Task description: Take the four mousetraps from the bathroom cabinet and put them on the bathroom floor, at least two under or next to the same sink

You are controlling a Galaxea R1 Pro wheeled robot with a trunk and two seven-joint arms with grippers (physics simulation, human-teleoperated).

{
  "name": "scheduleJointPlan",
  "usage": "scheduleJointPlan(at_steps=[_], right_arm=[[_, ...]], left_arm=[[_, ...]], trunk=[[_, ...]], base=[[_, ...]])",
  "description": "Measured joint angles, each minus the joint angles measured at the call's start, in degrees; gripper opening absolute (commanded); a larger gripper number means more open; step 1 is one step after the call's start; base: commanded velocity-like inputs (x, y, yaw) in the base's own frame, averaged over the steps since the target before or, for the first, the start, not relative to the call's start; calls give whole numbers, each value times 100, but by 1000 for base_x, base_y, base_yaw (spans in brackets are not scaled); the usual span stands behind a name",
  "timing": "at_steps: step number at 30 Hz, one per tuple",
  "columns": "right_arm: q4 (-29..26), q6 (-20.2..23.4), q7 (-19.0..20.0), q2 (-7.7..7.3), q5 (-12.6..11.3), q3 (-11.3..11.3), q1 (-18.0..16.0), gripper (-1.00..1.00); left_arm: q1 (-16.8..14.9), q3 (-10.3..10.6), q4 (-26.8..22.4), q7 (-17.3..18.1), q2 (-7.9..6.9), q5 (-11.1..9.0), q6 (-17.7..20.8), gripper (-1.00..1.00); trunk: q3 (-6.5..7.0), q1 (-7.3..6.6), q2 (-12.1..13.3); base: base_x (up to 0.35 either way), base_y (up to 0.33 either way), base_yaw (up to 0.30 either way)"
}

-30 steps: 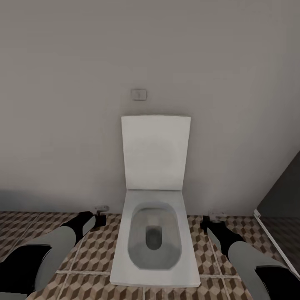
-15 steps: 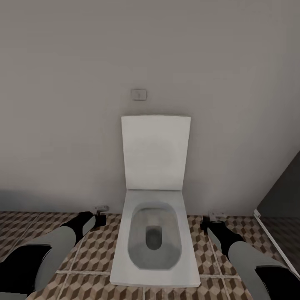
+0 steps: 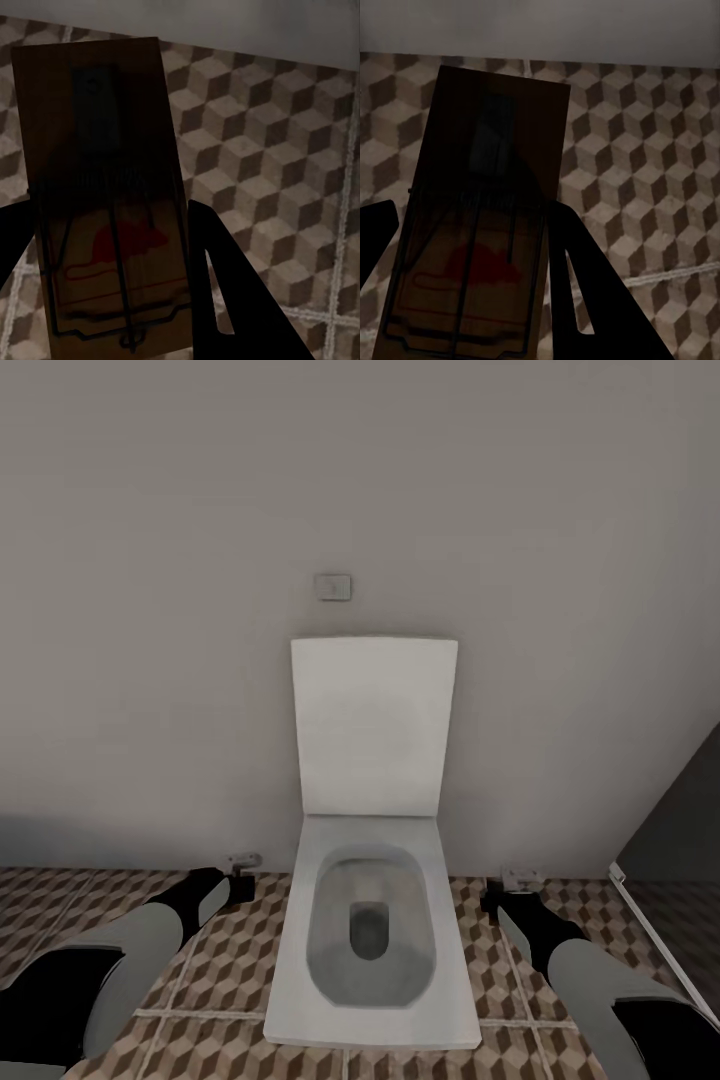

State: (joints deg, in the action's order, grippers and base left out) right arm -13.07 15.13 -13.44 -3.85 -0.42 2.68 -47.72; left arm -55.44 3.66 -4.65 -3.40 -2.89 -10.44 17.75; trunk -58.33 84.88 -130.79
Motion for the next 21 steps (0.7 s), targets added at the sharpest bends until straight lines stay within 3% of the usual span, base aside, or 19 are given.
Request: scheduleJointPlan(at_steps=[21], right_arm=[[11,-6,-29,7,5,18,0,-100]], left_arm=[[-2,-1,164,-1,26,0,-17,-100]], trunk=[[0,0,0]], base=[[0,0,0]])
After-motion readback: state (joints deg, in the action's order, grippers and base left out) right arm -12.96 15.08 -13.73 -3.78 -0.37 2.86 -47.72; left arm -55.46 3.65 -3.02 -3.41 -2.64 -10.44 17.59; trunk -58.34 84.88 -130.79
